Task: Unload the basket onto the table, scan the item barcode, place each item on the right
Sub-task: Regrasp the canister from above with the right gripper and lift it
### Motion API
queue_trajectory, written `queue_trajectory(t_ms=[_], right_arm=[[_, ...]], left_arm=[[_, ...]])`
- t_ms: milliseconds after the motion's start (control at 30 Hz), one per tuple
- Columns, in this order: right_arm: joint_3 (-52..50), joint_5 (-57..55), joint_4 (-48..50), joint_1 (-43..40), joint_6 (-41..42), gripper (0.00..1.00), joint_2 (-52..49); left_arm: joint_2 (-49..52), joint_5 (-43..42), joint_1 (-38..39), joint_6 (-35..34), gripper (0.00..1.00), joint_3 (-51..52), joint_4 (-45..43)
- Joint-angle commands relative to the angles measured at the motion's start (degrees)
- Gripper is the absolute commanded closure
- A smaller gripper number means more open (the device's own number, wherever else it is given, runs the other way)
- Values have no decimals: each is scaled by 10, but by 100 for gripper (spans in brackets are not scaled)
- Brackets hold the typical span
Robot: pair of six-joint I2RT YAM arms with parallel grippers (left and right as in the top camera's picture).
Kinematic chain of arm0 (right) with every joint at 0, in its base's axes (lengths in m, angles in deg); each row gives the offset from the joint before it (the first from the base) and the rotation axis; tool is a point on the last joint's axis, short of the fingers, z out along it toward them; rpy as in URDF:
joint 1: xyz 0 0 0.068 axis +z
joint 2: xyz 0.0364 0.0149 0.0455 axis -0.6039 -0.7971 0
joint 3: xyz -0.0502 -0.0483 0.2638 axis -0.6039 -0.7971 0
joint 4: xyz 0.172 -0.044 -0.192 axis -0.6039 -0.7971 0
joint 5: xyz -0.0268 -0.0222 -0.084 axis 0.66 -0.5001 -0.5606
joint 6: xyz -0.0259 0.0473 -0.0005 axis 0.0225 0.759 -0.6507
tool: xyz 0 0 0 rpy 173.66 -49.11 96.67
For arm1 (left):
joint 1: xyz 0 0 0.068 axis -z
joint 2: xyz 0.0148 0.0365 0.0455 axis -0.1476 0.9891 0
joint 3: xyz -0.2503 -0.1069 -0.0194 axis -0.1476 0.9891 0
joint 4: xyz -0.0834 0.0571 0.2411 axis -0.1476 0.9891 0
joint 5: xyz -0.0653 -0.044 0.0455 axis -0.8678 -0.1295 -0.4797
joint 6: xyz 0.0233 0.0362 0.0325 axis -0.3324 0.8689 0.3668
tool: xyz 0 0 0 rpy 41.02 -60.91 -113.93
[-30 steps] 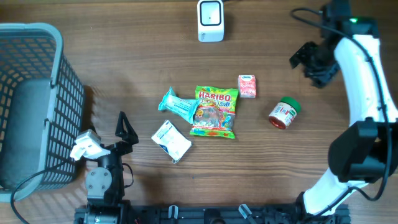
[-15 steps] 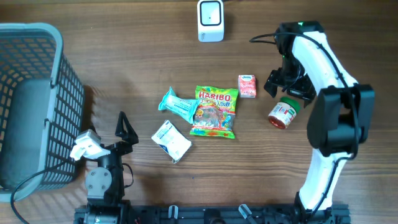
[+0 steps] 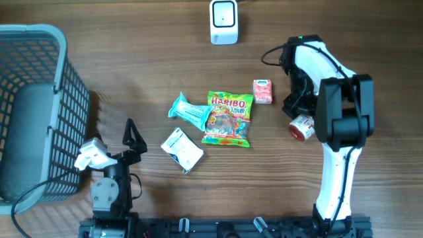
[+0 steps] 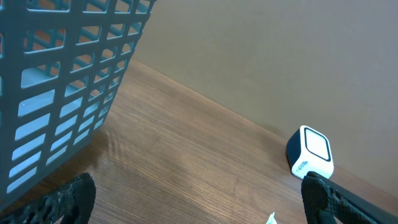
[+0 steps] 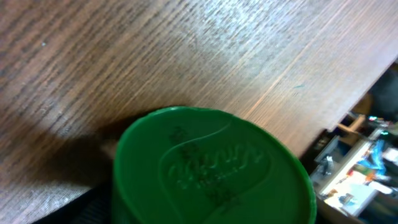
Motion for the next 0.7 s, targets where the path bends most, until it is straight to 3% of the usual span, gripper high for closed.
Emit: queue_trajectory(t_ms=[0,67,133,233,333,400,467,567,667], right_arm=[[-117,19,87,-9,42,23,-70],[-189,59,164,-9,38,19,-70],[-216,64,206,-9,-7,6,-70],[-237,102,278,-9,-96,5,-70],[-273,128,343,-9,-94,6,-70],[-299,154,378,-9,-94,12,-70],[-311,195,405,-9,-86,29,-70],[-302,194,410,-9,-84,34,-69],[-260,194,384,-9,-134,35,-51]], left_arm=[[-3,-3,-3,-3,0,5,-2],[-3,-3,-3,-3,0,5,-2],[-3,-3,-3,-3,0,5,-2],[-3,-3,-3,-3,0,5,-2],[-3,-3,-3,-3,0,5,-2],[-3,-3,-3,-3,0,5,-2],[-3,-3,-3,-3,0,5,-2],[-3,-3,-3,-3,0,5,-2],[-3,-3,-3,-3,0,5,-2]])
